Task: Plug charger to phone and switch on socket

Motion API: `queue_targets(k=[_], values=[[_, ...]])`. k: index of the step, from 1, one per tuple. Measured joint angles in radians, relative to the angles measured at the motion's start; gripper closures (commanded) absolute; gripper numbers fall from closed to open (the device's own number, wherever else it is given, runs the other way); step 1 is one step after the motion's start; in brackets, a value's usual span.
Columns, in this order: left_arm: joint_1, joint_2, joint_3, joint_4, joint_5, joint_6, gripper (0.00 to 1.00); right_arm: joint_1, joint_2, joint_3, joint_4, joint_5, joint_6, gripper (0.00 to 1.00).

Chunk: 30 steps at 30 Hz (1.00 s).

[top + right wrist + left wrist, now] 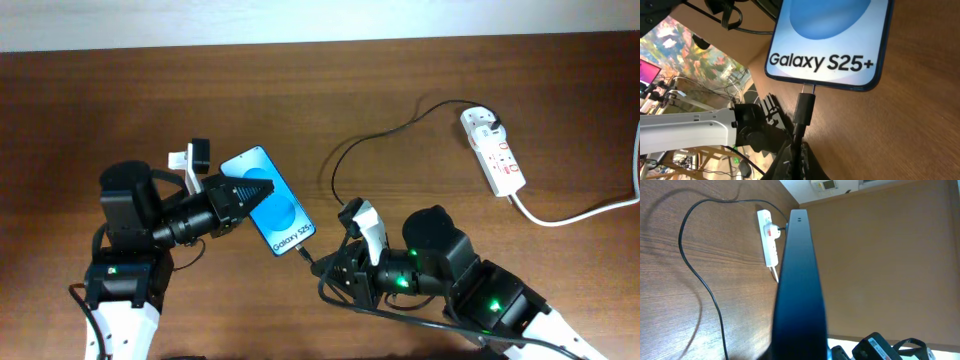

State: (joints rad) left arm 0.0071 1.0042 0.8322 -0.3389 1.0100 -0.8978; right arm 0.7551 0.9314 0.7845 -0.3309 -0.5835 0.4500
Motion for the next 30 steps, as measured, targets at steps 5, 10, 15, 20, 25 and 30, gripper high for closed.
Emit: queue_targets(k=[5,10,15,20,25,30], values=[[0.0,0.0,0.0,0.0,0.0,0.0,1.0,0.0,-0.001,0.0,-0.001,0.003,-0.001,0.96],[0.0,0.0,0.0,0.0,0.0,0.0,1.0,0.0,-0.001,0.0,-0.001,0.004,0.0,0.96],[0.0,0.0,0.0,0.0,0.0,0.0,1.0,0.0,-0.001,0.0,0.0,0.019,0.0,0.96],[0.001,0.0,0.0,0.004,-0.007,0.0,1.0,0.0,0.009,0.0,0.015,0.021,0.0,0.96],[0.007,0.0,0.0,0.007,-0.024,0.0,1.0,0.0,0.048,0.0,0.055,0.017,0.0,0.96],[0.014,0.0,0.0,0.015,-0.001,0.016,1.0,0.0,0.048,-0.002,0.071,0.006,0.0,0.96]])
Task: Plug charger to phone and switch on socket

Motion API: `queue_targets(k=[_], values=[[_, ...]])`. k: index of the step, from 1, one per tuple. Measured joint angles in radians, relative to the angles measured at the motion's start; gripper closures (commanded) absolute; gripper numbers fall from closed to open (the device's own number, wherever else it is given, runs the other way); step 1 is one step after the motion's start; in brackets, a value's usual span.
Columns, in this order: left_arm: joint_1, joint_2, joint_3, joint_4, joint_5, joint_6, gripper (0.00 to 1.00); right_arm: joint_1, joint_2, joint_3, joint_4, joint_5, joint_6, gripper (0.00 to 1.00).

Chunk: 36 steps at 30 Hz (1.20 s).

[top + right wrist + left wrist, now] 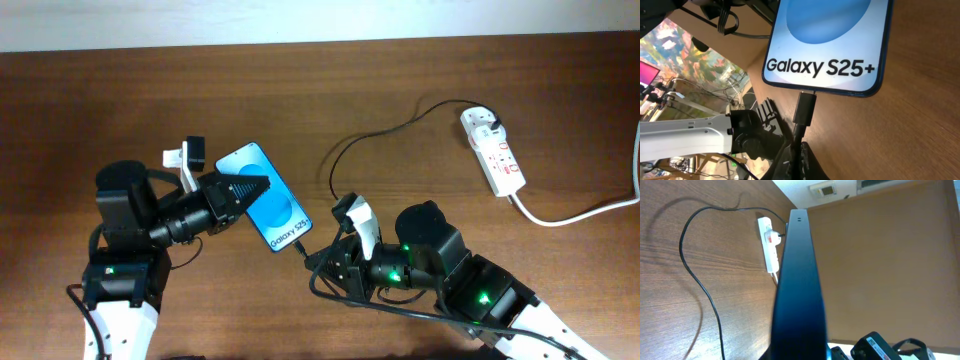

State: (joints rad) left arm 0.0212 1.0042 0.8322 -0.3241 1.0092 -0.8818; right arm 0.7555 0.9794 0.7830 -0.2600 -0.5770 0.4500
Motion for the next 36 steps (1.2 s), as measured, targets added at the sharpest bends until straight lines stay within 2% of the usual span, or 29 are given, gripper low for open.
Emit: queue_targets(k=[4,10,13,17,21,27,36], values=[[0.006,0.0,0.006,-0.012,0.042,0.048,1.0,0.006,0.0,-0.006,0.018,-0.025,0.0,0.96],[-0.001,0.0,0.023,-0.123,0.038,0.136,1.0,0.014,0.009,-0.03,0.039,-0.054,0.0,0.96],[-0.055,0.0,0.031,-0.121,-0.043,0.148,1.0,0.014,0.019,-0.041,0.043,-0.044,0.003,0.96],[-0.149,0.0,0.034,-0.079,-0.22,0.081,1.0,0.006,0.034,-0.051,0.048,0.002,0.013,0.96],[-0.197,0.0,0.034,-0.038,-0.291,0.063,1.0,0.005,0.034,-0.051,0.055,0.015,0.015,0.96],[-0.201,0.0,0.038,-0.033,-0.229,0.157,1.0,0.011,0.034,-0.051,0.048,-0.009,0.014,0.96],[-0.218,0.0,0.05,-0.035,-0.216,0.19,1.0,0.013,0.034,-0.051,0.053,-0.023,0.014,0.96]])
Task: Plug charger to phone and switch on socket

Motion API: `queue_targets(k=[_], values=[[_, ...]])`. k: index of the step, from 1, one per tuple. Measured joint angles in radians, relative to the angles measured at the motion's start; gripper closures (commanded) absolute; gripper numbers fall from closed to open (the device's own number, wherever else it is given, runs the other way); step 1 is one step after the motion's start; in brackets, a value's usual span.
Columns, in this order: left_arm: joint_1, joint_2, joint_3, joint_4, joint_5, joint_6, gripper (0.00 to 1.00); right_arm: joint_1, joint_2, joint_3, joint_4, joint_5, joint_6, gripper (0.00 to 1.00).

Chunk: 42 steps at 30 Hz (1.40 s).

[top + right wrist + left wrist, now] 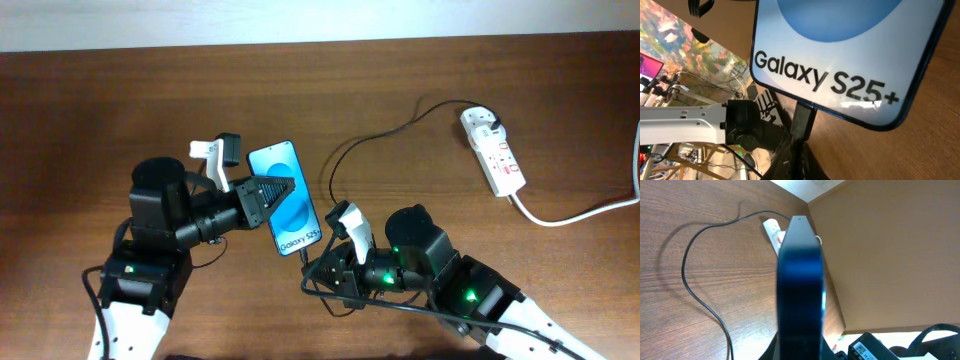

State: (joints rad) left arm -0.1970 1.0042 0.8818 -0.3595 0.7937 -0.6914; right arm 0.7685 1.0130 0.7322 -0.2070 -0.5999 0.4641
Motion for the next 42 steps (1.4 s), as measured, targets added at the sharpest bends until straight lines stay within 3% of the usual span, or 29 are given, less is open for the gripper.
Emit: queue_targets(k=[26,31,38,42], values=[[-0.057,0.0,0.012,-0.084,-0.064,-0.002,1.0,0.015,0.0,0.004,-0.045,-0.037,-0.023,0.94],[-0.065,0.0,-0.002,0.004,-0.096,-0.044,1.0,0.006,0.0,0.024,-0.063,0.002,-0.023,0.94],[-0.082,0.0,-0.011,0.067,-0.161,-0.087,1.0,-0.008,-0.004,0.041,-0.082,0.036,-0.022,0.82],[-0.095,0.0,-0.017,0.067,-0.184,-0.095,1.0,-0.008,-0.004,0.055,-0.124,0.03,-0.021,0.67]])
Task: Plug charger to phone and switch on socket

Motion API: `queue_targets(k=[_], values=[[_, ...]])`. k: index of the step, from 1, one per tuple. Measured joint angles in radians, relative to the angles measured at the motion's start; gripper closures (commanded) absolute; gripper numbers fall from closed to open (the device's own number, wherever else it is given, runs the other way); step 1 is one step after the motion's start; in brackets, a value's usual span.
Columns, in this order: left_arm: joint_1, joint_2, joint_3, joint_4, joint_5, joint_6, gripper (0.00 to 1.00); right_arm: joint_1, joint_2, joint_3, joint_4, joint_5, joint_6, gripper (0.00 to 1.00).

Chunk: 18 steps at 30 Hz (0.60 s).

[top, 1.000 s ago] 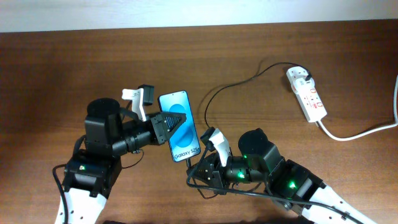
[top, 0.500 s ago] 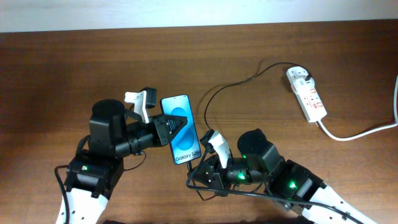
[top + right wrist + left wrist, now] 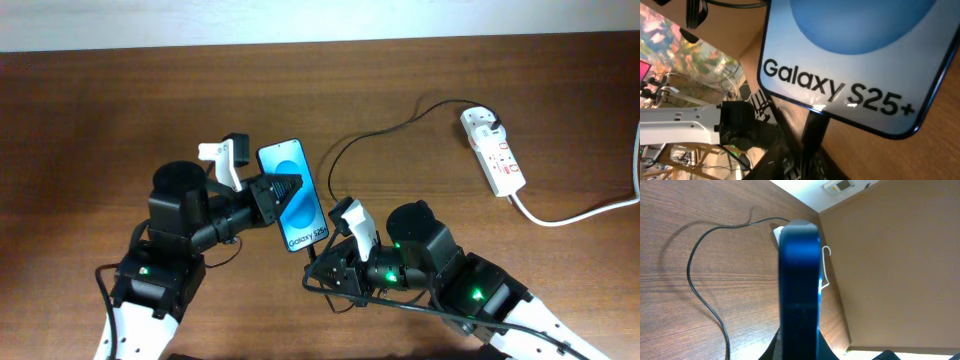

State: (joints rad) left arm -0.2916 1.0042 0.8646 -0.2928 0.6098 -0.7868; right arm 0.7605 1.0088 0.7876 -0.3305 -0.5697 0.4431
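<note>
The blue phone [image 3: 303,210], its screen lit with "Galaxy S25+" [image 3: 855,60], is held off the table, with my left gripper [image 3: 283,190] shut on its side. It shows edge-on in the left wrist view [image 3: 799,280]. My right gripper [image 3: 807,162] is shut on the black charger plug [image 3: 815,131]. The plug's body meets the phone's bottom edge and no metal tip shows. The white socket strip [image 3: 493,150] lies at the far right, with the black charger cable [image 3: 400,128] running from it.
The strip's white mains lead [image 3: 570,212] runs off the right edge. The black cable [image 3: 700,280] loops over the brown table [image 3: 120,100] between the phone and the strip. Both arms crowd the front middle of the table.
The left arm and the phone have shifted a little to the right and the phone stands more upright. The right gripper still holds the plug against the phone's bottom edge.
At first the plug's metal tip showed just below the phone's port, with the phone held at the left. A moment later the tip was mostly hidden. By the last earlier moment and now, the plug body meets the edge and the phone has moved right.
</note>
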Motion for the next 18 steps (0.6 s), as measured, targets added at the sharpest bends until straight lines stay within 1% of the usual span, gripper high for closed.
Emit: queue_targets(k=[2,5,10,12,14,16,18], values=[[-0.005,0.0,-0.003,-0.001,-0.009,0.005,1.0,0.0,0.0,0.005,-0.011,-0.005,-0.003,0.53],[-0.019,0.007,-0.01,-0.007,0.004,0.018,1.0,-0.003,-0.015,0.023,-0.009,0.016,-0.009,0.39],[-0.011,0.023,-0.017,0.02,0.041,0.039,1.0,-0.003,-0.028,0.037,-0.082,0.073,-0.03,0.39],[0.01,0.023,-0.018,0.011,0.066,0.073,1.0,-0.004,-0.032,0.04,-0.122,0.089,-0.032,0.36],[0.063,0.023,-0.021,0.017,0.134,0.166,1.0,-0.005,-0.058,0.041,-0.156,0.1,-0.034,0.33],[0.109,0.034,-0.021,0.022,0.221,0.267,1.0,-0.005,-0.107,0.041,-0.187,0.103,-0.035,0.28],[0.141,0.077,-0.021,0.033,0.295,0.341,1.0,-0.005,-0.177,0.042,-0.226,0.106,-0.035,0.26]])
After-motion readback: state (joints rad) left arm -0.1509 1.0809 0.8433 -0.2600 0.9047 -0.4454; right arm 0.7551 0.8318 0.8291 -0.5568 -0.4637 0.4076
